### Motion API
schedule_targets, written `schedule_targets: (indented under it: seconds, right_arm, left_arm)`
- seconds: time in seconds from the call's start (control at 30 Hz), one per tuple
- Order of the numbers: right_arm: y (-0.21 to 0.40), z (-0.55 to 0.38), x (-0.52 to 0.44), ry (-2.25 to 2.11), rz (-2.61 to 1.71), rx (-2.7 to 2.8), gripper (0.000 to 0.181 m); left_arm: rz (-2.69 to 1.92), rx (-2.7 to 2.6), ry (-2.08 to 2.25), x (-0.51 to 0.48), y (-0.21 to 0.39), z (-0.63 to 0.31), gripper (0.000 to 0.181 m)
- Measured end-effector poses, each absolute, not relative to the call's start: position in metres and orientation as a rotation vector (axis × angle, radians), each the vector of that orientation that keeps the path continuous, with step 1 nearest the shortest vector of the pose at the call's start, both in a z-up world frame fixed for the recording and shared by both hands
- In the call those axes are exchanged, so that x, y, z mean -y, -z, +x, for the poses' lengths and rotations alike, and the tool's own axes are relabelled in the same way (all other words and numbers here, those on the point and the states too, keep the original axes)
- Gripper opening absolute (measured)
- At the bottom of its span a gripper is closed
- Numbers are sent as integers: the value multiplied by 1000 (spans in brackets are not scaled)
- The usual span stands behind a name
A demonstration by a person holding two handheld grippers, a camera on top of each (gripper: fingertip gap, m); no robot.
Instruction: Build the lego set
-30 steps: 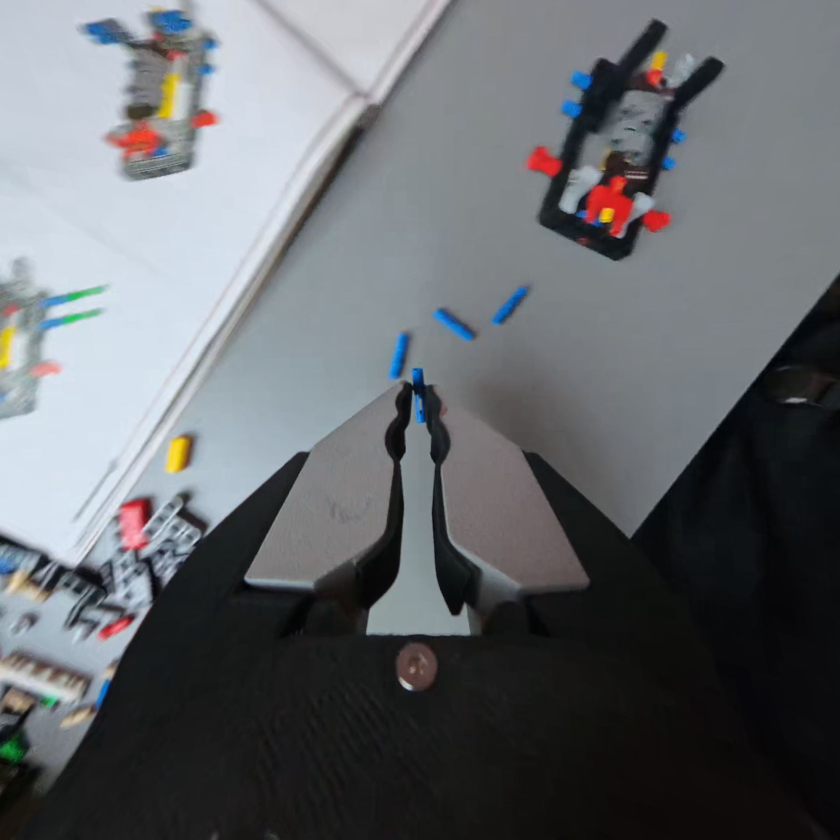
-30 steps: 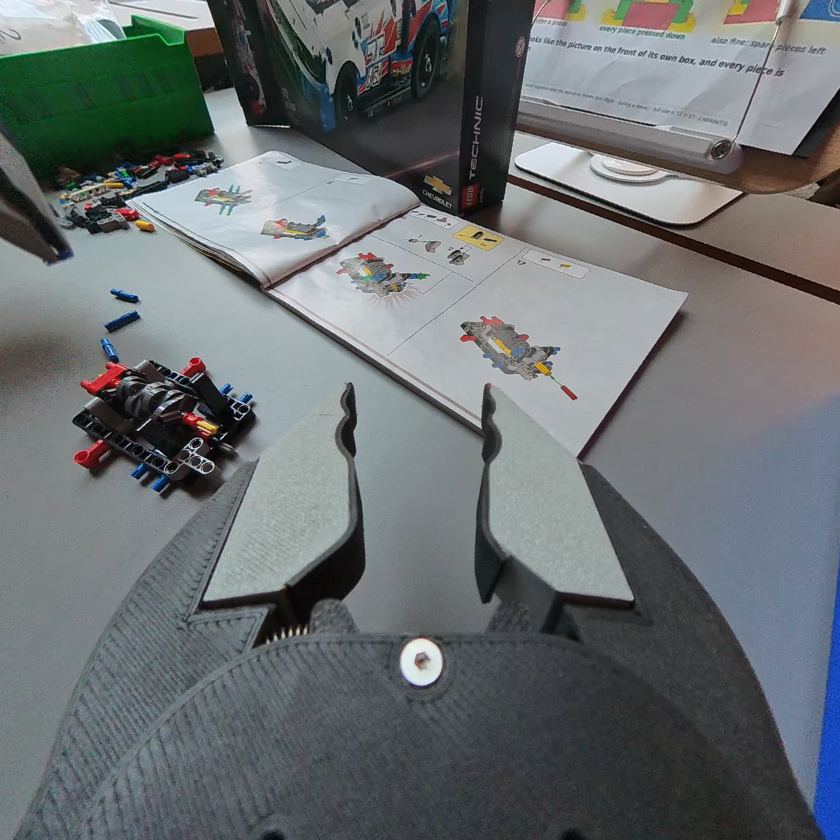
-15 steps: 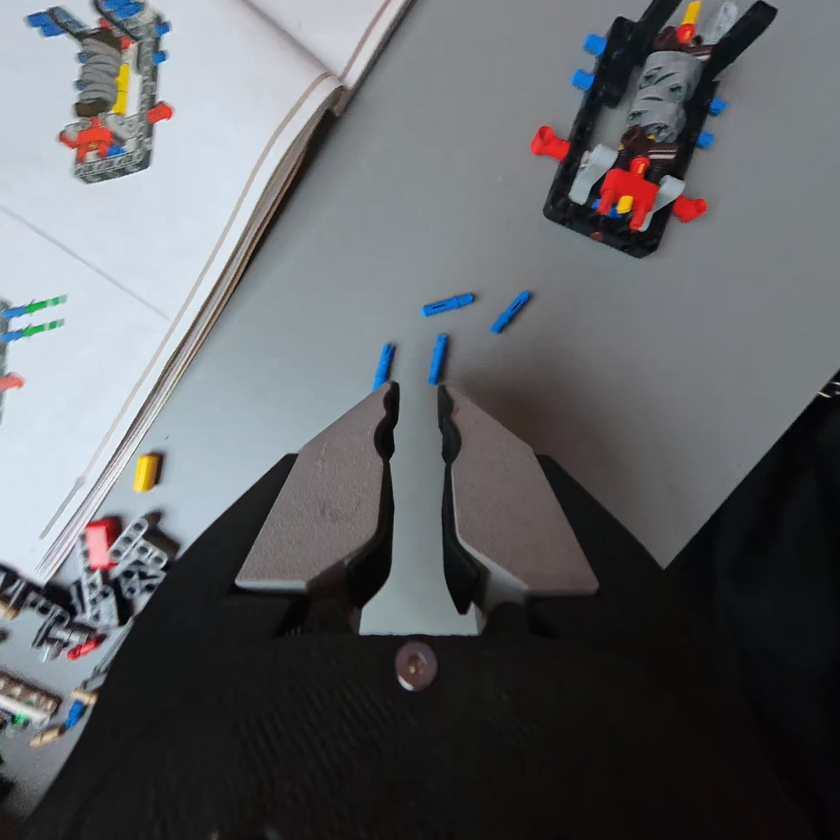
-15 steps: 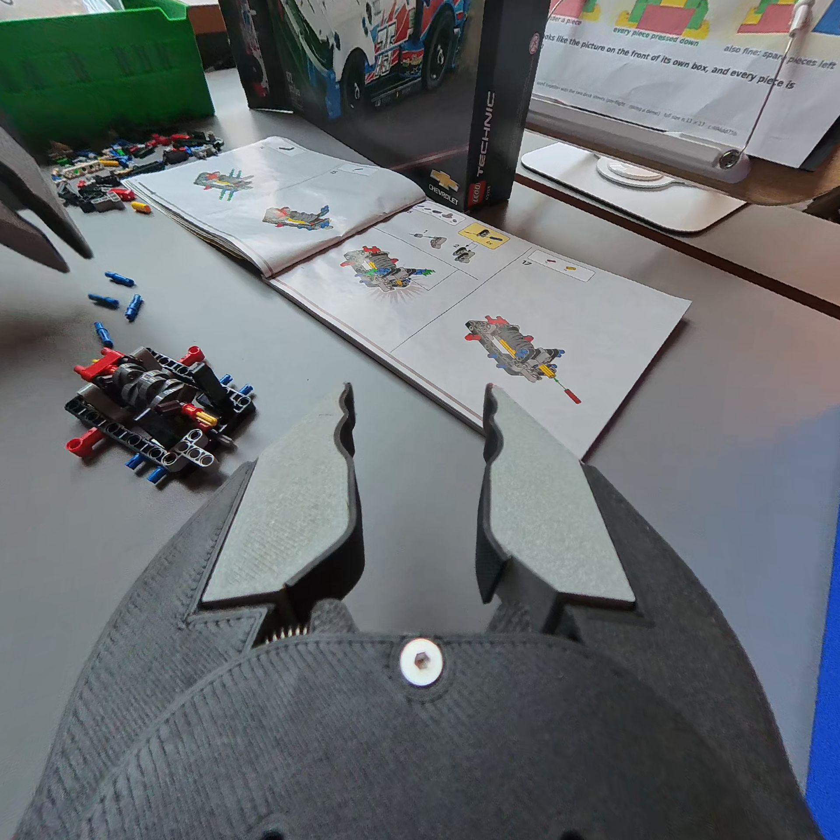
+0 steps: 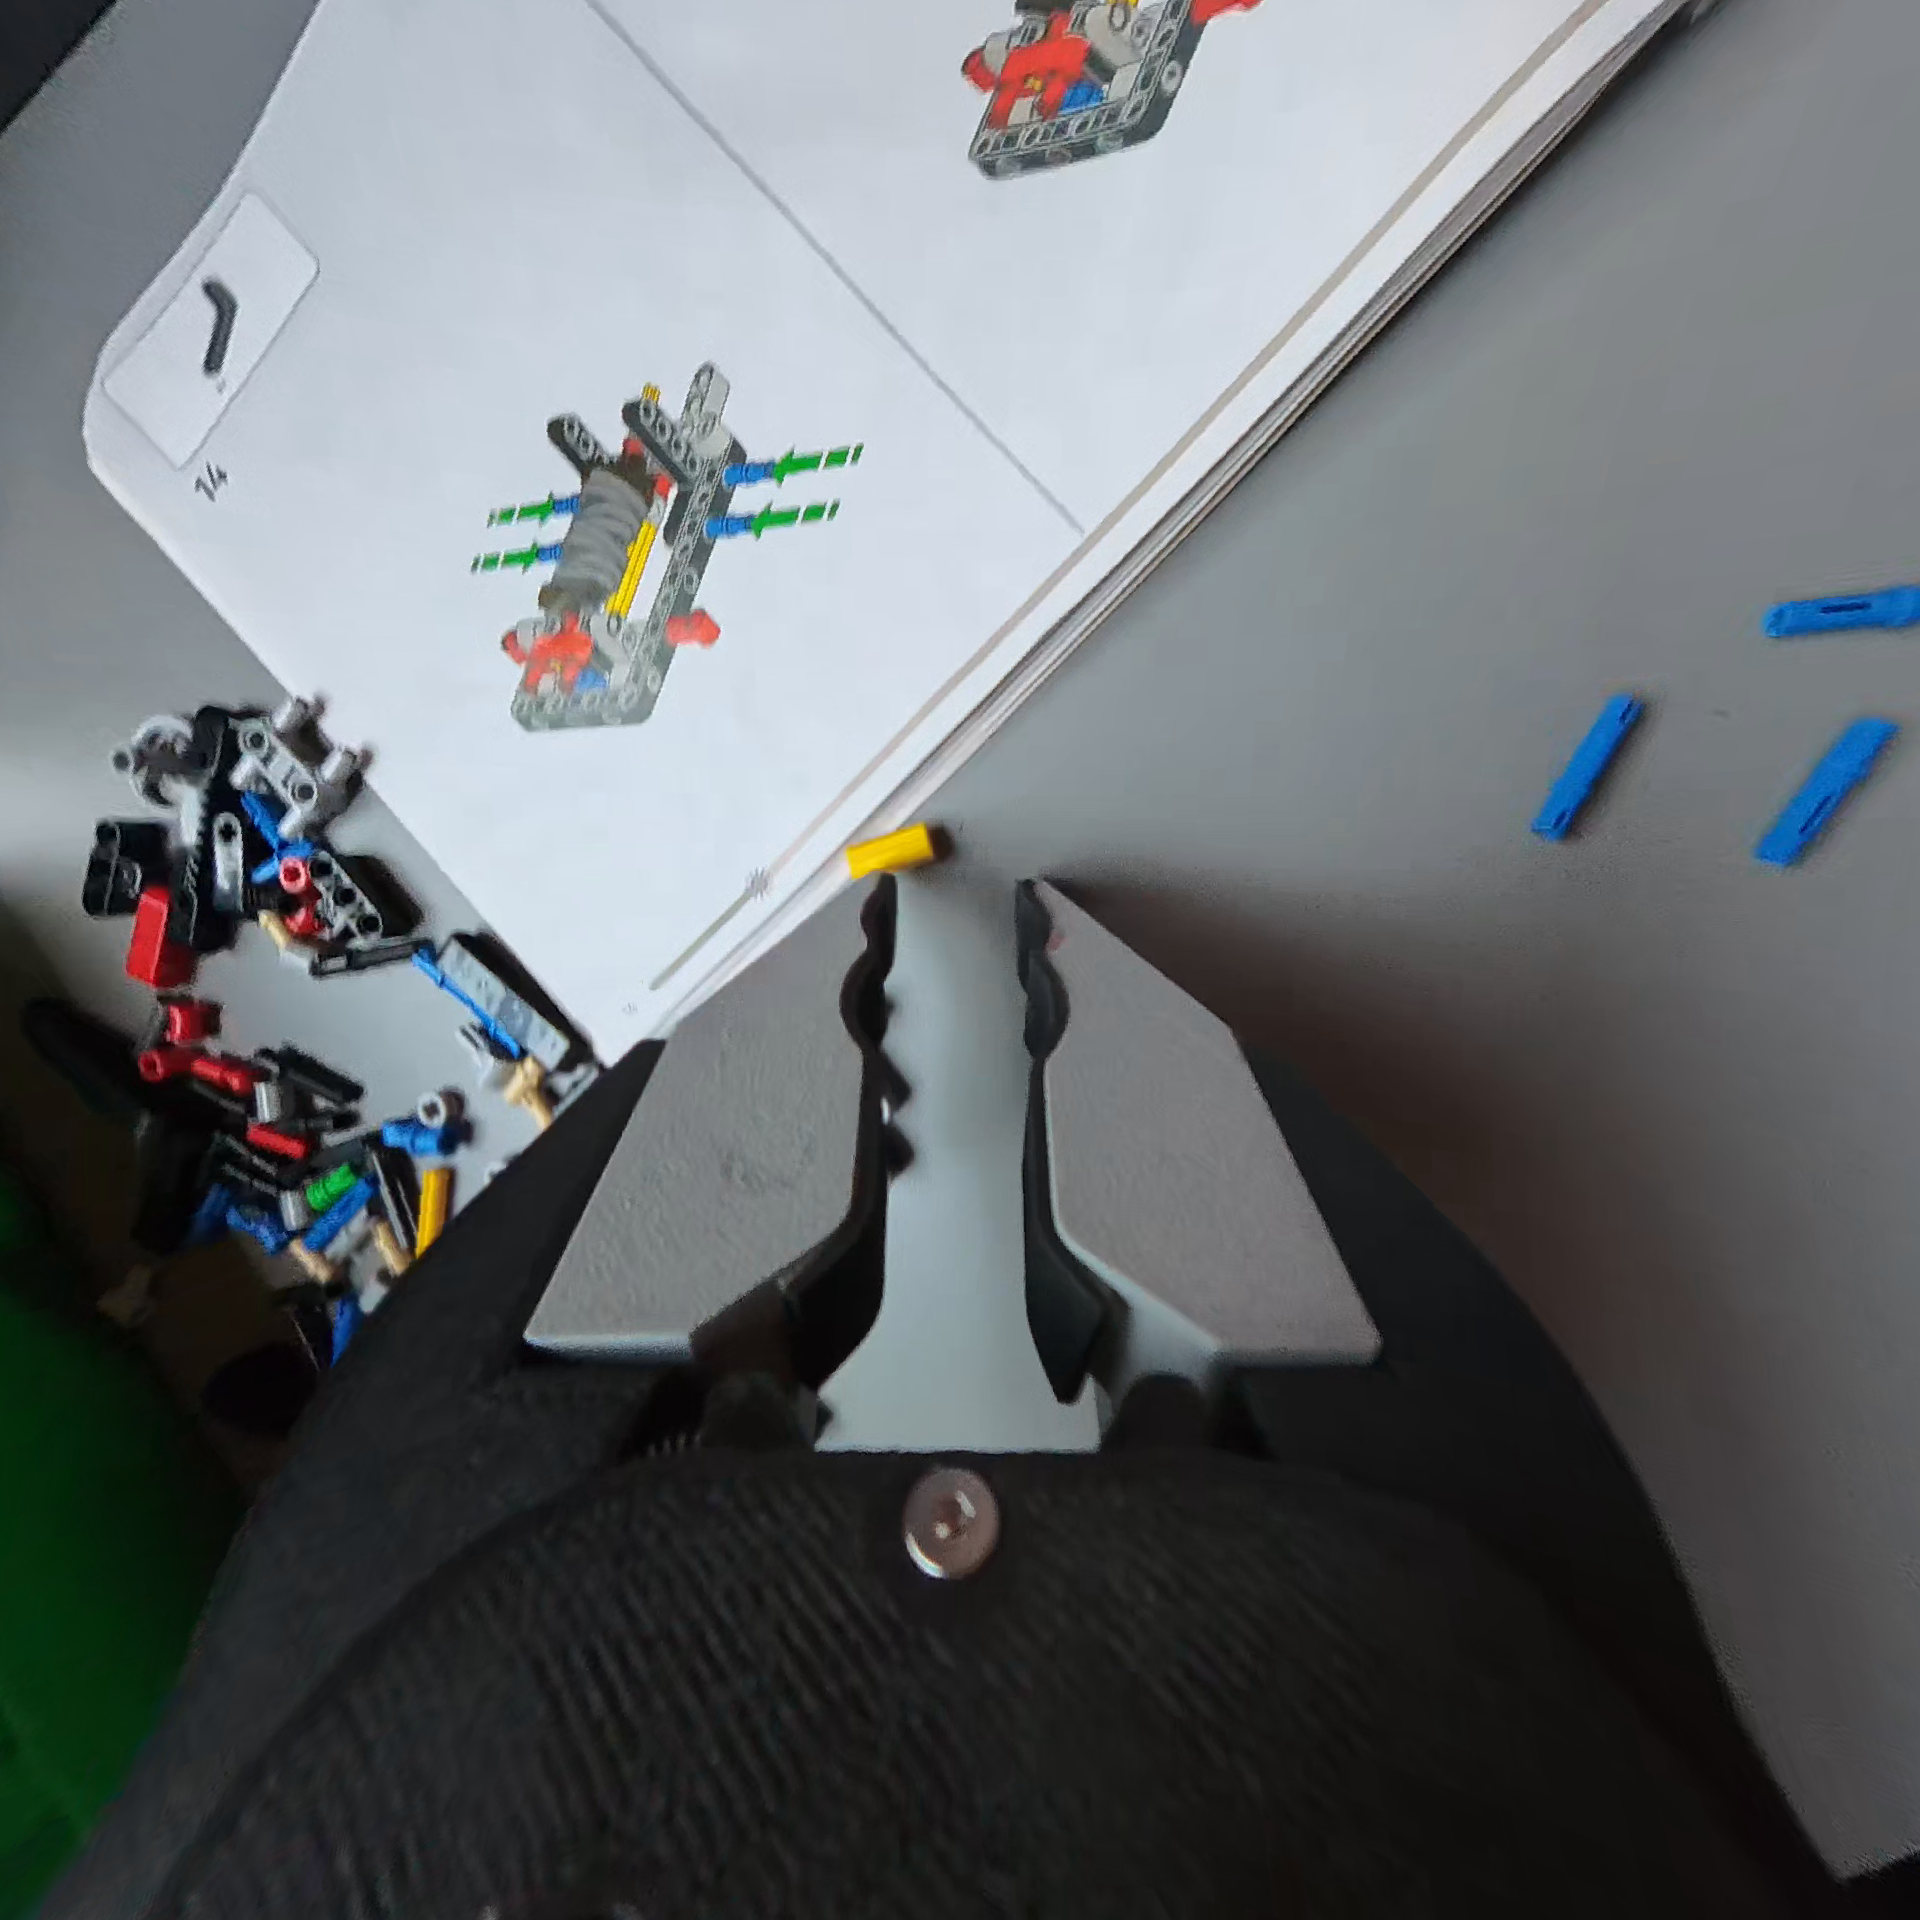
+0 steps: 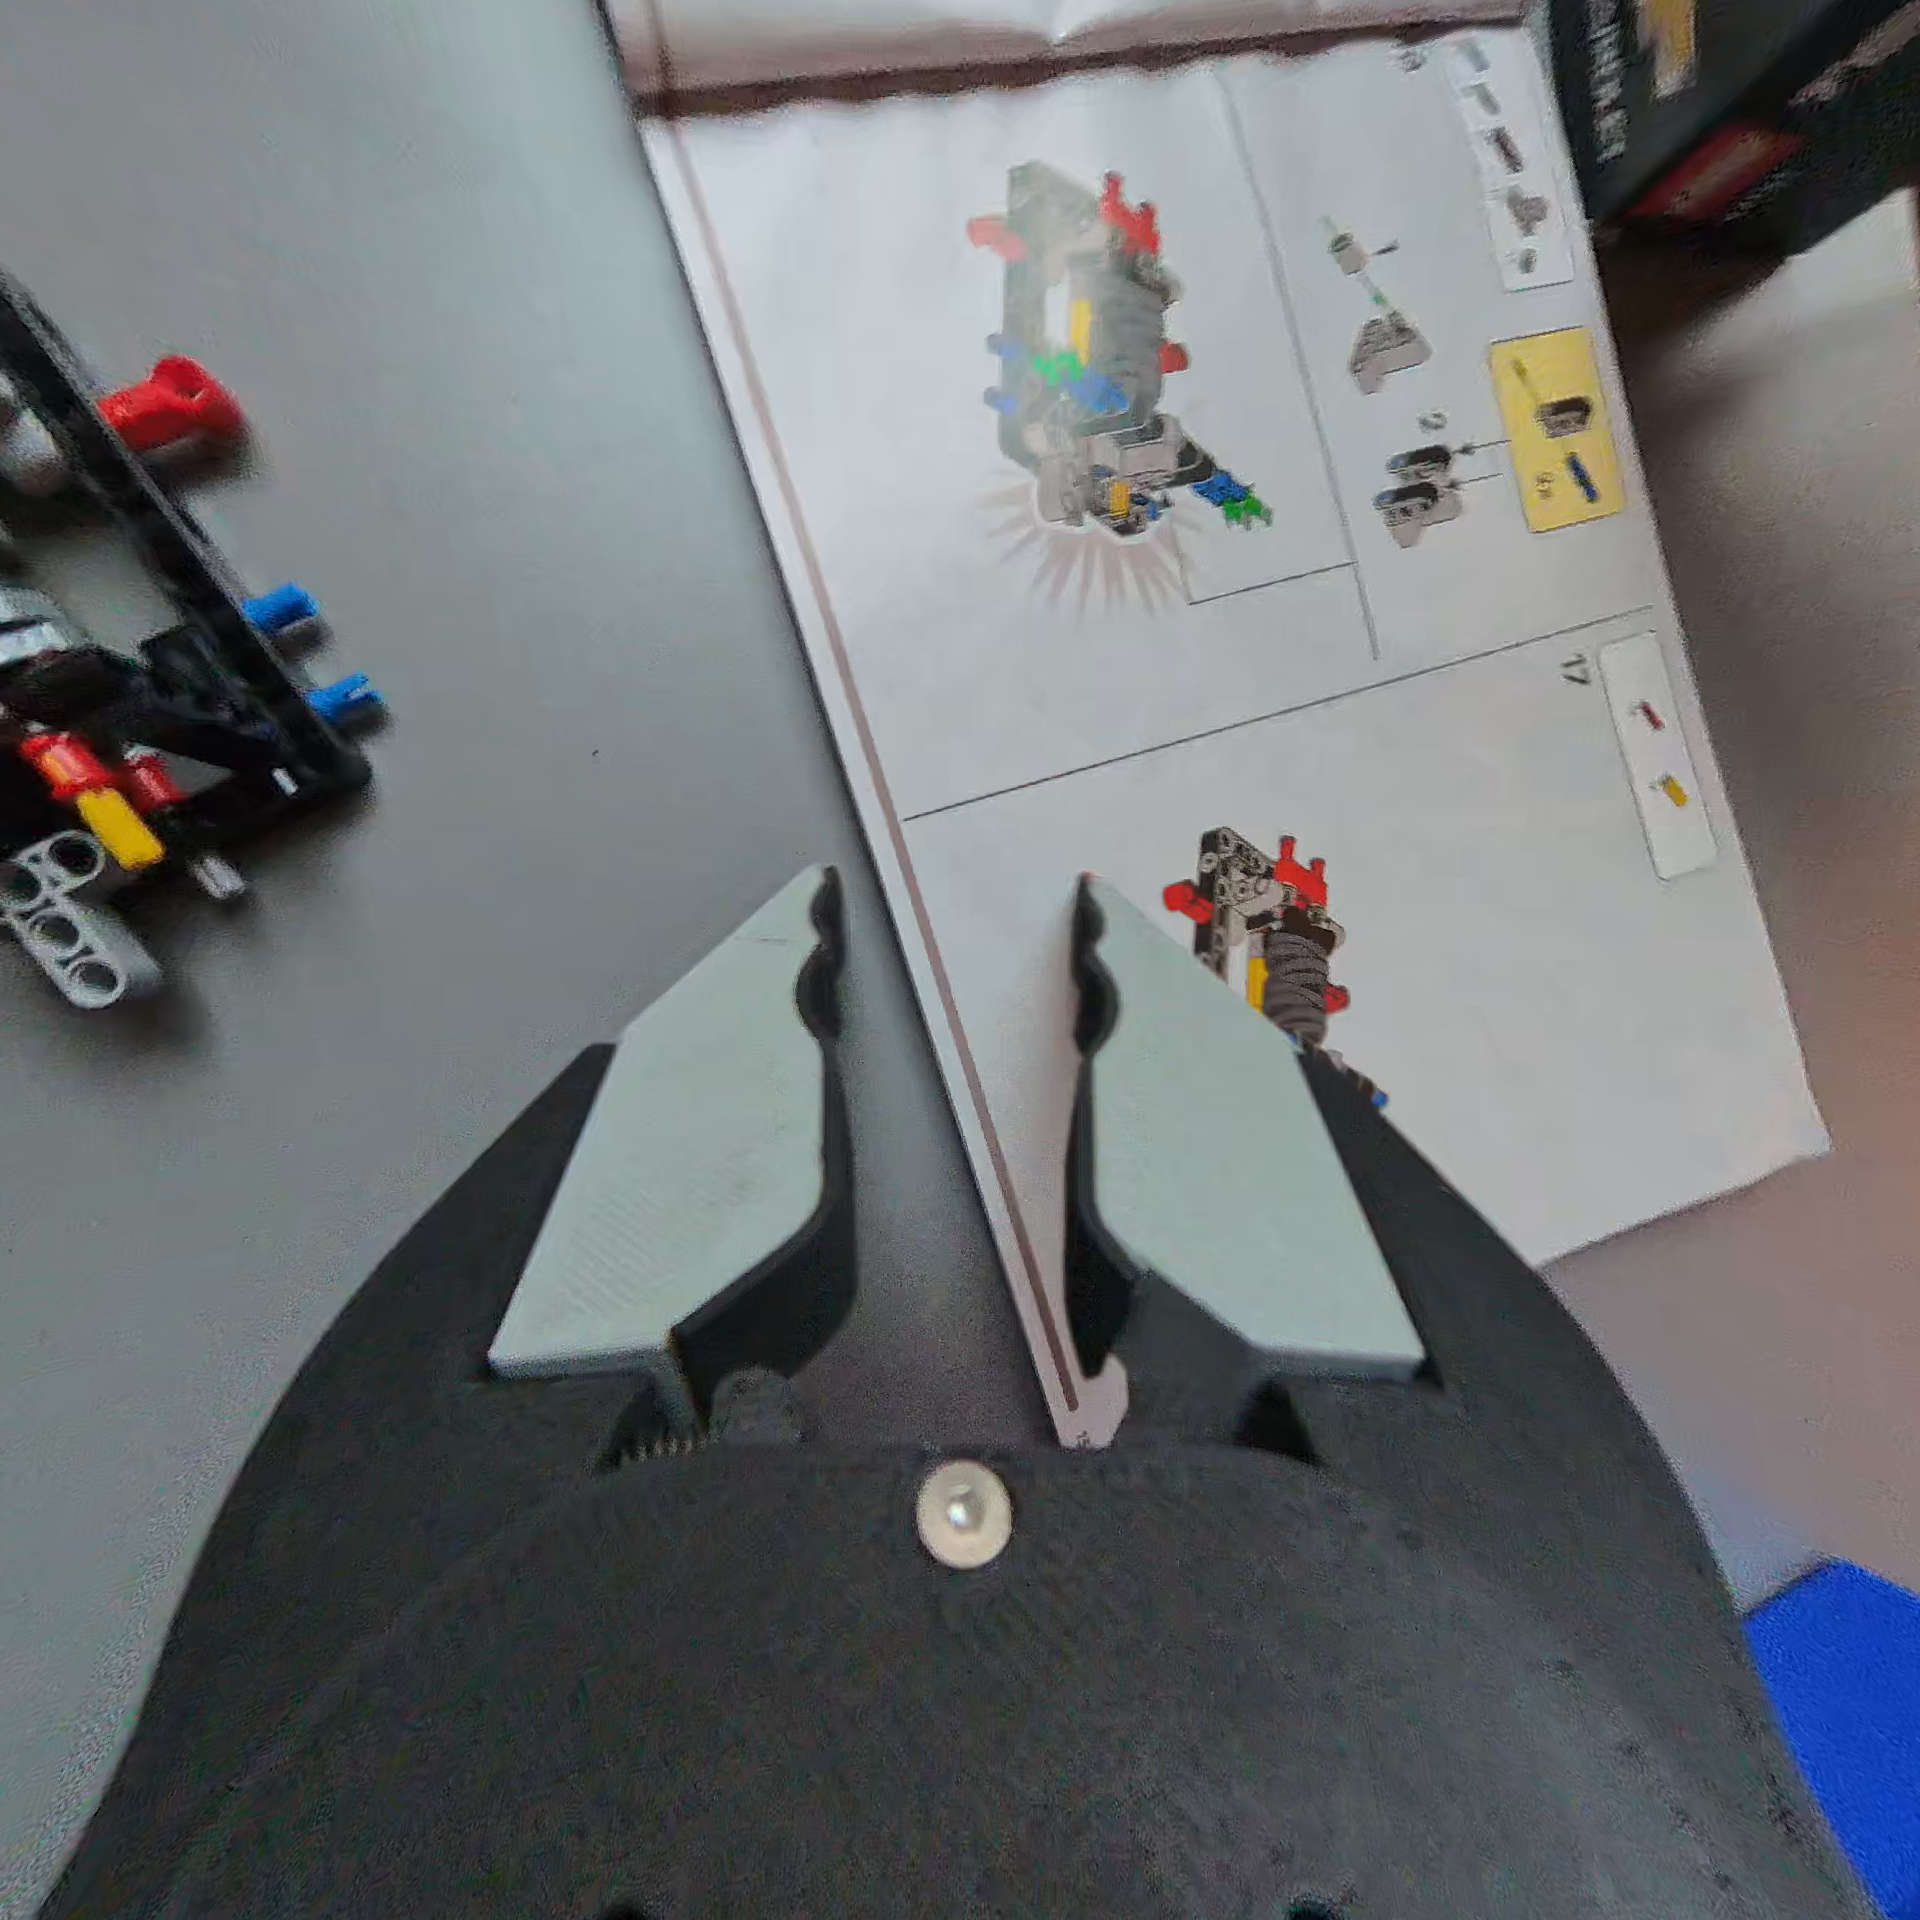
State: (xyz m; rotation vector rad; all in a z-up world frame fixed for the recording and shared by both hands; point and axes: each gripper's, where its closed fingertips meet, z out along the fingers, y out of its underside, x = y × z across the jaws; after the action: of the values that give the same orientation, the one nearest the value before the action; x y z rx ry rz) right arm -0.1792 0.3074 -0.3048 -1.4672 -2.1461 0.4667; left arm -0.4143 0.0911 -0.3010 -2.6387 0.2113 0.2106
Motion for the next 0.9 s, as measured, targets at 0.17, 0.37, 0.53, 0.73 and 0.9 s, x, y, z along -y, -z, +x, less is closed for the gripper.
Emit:
schedule_targets:
  seconds: [0.17,0.37,0.53,0.73,0.9]
  right_arm:
    - [307,-176,-299,-424,-1303,2267,10]
    - [306,-166,-300,-309,-1356,2242,0]
    - [305,-154,-299,-315,-1478,2146,0]
    - [305,-144,-317,-256,-1645,1975,0]
    - [305,-133,-323,-252,-1766,1819,0]
  left_arm:
    - [-2609,-315,-263,-126,300,-412,24]
    - [-2599,-325,-208,-141,302,-406,13]
    - [-2553,-329,-154,-152,302,-400,8]
    - [-2576,-276,-105,-143,284,-425,14]
    - [-2589,-127,-251,-85,253,-472,15]
